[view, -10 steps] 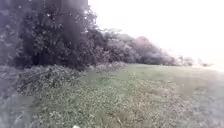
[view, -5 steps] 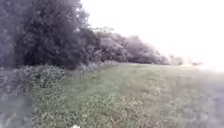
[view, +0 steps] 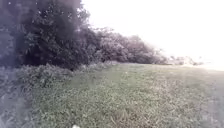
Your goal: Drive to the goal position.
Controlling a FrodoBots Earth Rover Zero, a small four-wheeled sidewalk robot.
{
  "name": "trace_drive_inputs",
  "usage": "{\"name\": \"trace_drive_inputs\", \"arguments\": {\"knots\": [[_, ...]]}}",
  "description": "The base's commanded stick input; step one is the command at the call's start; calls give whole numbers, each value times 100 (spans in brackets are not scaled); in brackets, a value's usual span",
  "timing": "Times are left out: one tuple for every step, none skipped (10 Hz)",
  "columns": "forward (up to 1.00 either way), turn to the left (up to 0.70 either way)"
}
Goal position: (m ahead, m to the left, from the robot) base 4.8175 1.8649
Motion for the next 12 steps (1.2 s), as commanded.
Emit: {"name": "trace_drive_inputs", "arguments": {"knots": [[70,-35],[70,-35],[70,-35],[70,-35],[70,-35],[70,-35],[70,-31],[70,-8],[70,0],[70,0],[70,0],[70,0]]}}
